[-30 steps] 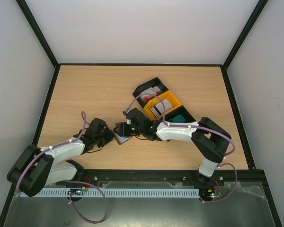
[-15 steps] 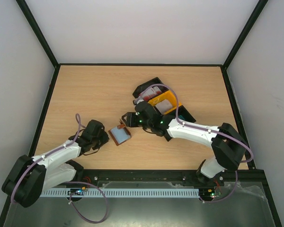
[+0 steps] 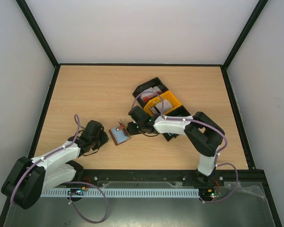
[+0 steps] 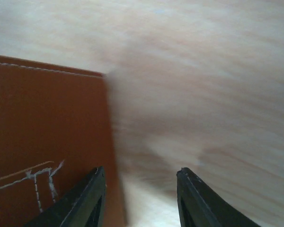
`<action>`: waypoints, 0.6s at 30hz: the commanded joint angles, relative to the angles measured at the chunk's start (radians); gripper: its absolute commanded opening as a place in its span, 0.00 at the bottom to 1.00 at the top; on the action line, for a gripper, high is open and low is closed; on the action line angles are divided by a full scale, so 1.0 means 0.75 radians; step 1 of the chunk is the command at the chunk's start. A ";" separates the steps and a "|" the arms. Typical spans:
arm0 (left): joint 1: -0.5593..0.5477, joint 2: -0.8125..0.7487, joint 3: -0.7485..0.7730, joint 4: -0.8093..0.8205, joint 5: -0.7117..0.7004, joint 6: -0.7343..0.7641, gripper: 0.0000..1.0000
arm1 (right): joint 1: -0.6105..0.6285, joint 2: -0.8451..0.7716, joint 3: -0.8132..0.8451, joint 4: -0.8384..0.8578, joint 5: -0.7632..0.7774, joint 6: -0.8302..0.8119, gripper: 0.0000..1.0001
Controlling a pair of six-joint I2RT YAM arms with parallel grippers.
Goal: Put the credit cards into the card holder
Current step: Close the card holder at the center of the board.
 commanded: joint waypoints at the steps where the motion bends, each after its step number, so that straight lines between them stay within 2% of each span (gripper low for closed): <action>1: 0.008 0.013 -0.057 -0.034 -0.009 -0.026 0.16 | 0.041 -0.011 0.051 0.020 -0.193 -0.119 0.44; 6: 0.008 0.082 -0.087 0.038 0.030 -0.031 0.14 | 0.046 0.052 0.062 0.017 -0.218 -0.106 0.54; 11: 0.008 0.113 -0.098 0.077 0.044 -0.024 0.13 | 0.047 0.088 0.009 0.124 -0.244 0.001 0.63; 18: 0.008 0.108 -0.118 0.114 0.075 -0.021 0.12 | 0.047 0.148 -0.023 0.259 -0.295 0.162 0.66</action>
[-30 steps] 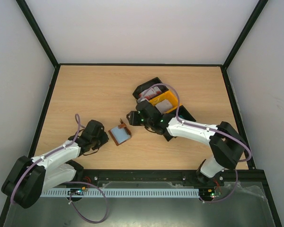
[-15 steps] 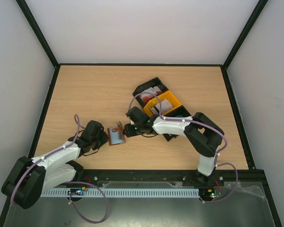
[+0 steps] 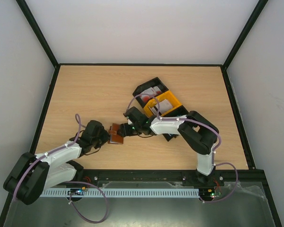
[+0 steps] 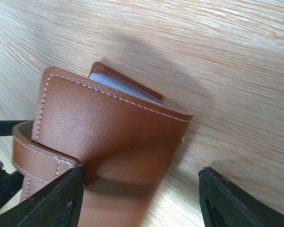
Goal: Put the credit cards into the card holder
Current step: Close the card holder at the center of the board.
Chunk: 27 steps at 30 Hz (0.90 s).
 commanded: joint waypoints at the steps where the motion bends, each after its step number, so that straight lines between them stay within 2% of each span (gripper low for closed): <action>1: 0.005 0.036 -0.076 -0.090 0.046 -0.006 0.12 | -0.001 0.066 -0.059 0.122 -0.069 0.141 0.67; 12: 0.005 0.069 -0.103 -0.024 0.082 -0.003 0.10 | -0.002 0.092 -0.280 0.820 -0.373 0.442 0.64; 19: 0.005 0.071 -0.106 -0.009 0.089 0.002 0.11 | 0.001 0.069 -0.314 1.101 -0.435 0.503 0.63; 22: 0.005 0.055 -0.107 -0.011 0.086 0.001 0.11 | 0.001 0.072 -0.342 1.198 -0.406 0.538 0.57; 25: 0.005 0.034 -0.109 -0.018 0.085 0.001 0.12 | 0.001 0.078 -0.366 1.269 -0.381 0.560 0.41; 27: 0.005 0.019 -0.107 -0.017 0.090 0.006 0.13 | 0.000 0.093 -0.353 1.264 -0.376 0.551 0.36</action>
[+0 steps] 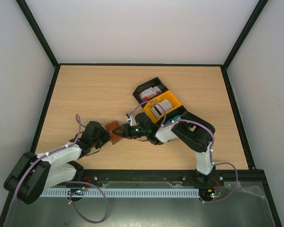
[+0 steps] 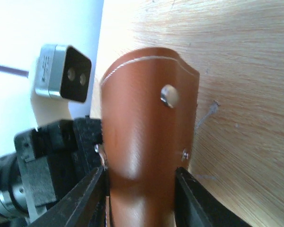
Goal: Put the credit cards into the card holder
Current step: Close the card holder at the center of the board, then turn over the card holder at the center of the board.
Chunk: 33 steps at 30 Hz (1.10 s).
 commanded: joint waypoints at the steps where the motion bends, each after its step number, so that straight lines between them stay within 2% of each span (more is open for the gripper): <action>1: -0.001 -0.006 -0.057 -0.154 0.038 0.010 0.14 | 0.017 0.037 0.017 0.168 -0.018 0.019 0.34; 5: -0.001 -0.028 -0.054 -0.149 0.046 0.018 0.15 | 0.017 0.066 0.044 0.112 -0.017 0.000 0.31; 10: -0.001 -0.041 -0.052 -0.164 0.057 0.026 0.17 | 0.017 0.029 0.052 -0.003 0.043 -0.047 0.12; 13: -0.001 -0.093 -0.039 -0.218 0.052 0.030 0.21 | 0.013 -0.035 0.088 -0.261 0.167 -0.159 0.06; 19: -0.001 -0.214 0.004 -0.344 0.035 0.065 0.37 | -0.005 -0.232 0.226 -0.908 0.614 -0.486 0.03; 23: 0.005 -0.257 0.063 -0.418 0.004 0.104 0.40 | -0.004 -0.343 0.282 -1.201 0.925 -0.658 0.02; 29: 0.021 -0.303 0.189 -0.551 -0.101 0.150 0.46 | 0.025 -0.438 0.343 -1.475 1.276 -0.731 0.03; 33: 0.037 -0.324 0.246 -0.603 -0.126 0.167 0.53 | 0.114 -0.374 0.432 -1.646 1.515 -0.649 0.06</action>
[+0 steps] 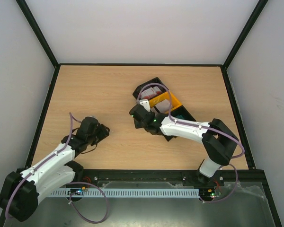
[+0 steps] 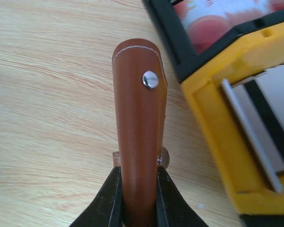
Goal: Put the credit cards into the card holder
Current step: Turn over the card holder at the center of the board.
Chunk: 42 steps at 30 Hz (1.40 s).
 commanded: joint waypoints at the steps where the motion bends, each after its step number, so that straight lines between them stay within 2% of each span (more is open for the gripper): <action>1: 0.036 -0.028 0.090 -0.136 -0.057 0.047 0.53 | 0.105 0.067 0.125 -0.325 0.403 0.035 0.06; 6: 0.153 -0.047 0.222 -0.221 -0.024 0.125 0.56 | 0.186 0.275 0.248 -0.556 0.608 0.136 0.07; 13: 0.258 -0.024 0.409 -0.280 0.000 0.240 0.61 | 0.315 0.539 0.455 -0.676 0.636 0.201 0.10; 15: 0.276 -0.009 0.449 -0.290 0.016 0.260 0.62 | 0.366 0.611 0.533 -0.702 0.602 0.197 0.18; 17: 0.285 0.001 0.474 -0.295 0.034 0.271 0.63 | 0.406 0.667 0.605 -0.717 0.537 0.206 0.37; 19: 0.288 0.007 0.474 -0.295 0.049 0.272 0.65 | 0.427 0.678 0.623 -0.649 0.406 0.195 0.45; 22: 0.290 0.009 0.447 -0.295 0.063 0.267 0.65 | 0.429 0.617 0.559 -0.477 0.192 0.192 0.51; 26: 0.292 -0.002 0.397 -0.298 0.080 0.263 0.66 | 0.419 0.462 0.471 -0.287 0.037 0.177 0.60; 30: 0.298 -0.030 0.347 -0.282 0.120 0.249 0.71 | 0.349 0.240 0.313 -0.101 -0.109 0.192 0.61; 32: 0.297 -0.036 0.314 -0.268 0.154 0.242 0.73 | 0.298 0.145 0.234 -0.046 -0.111 0.206 0.61; 36: 0.293 -0.023 0.233 -0.190 0.268 0.228 0.75 | 0.205 0.008 0.131 -0.080 0.031 0.172 0.61; 42: 0.187 0.075 0.133 -0.024 0.356 0.150 0.76 | 0.073 0.029 0.101 -0.185 0.046 0.058 0.62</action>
